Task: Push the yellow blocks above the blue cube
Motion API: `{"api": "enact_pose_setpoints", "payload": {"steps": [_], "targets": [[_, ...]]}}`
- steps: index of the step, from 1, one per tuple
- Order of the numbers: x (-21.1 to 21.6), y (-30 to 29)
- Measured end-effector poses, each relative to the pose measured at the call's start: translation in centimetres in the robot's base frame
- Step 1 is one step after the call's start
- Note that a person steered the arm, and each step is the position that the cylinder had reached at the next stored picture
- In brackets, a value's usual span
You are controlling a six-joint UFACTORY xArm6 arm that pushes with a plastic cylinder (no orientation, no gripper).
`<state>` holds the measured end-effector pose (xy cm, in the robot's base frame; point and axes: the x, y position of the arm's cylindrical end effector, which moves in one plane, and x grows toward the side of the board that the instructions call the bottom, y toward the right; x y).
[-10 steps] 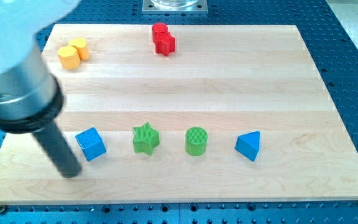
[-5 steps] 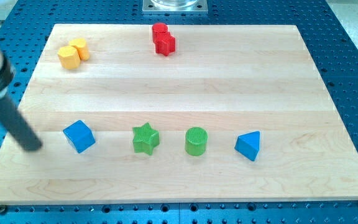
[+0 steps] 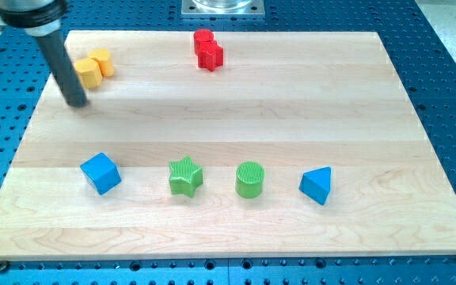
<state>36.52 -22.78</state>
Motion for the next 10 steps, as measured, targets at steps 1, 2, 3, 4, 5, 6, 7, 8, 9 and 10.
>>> {"api": "enact_pose_setpoints", "payload": {"steps": [1, 2, 3, 4, 5, 6, 7, 8, 9, 10], "targets": [[-2.6, -0.5], [-3.6, -5.1], [-4.2, -4.7], [-5.9, -2.1], [-8.2, -0.7], [-10.8, -0.7], [-13.4, -2.8], [-16.0, -5.3], [-16.2, -0.2], [-16.2, 2.2]]}}
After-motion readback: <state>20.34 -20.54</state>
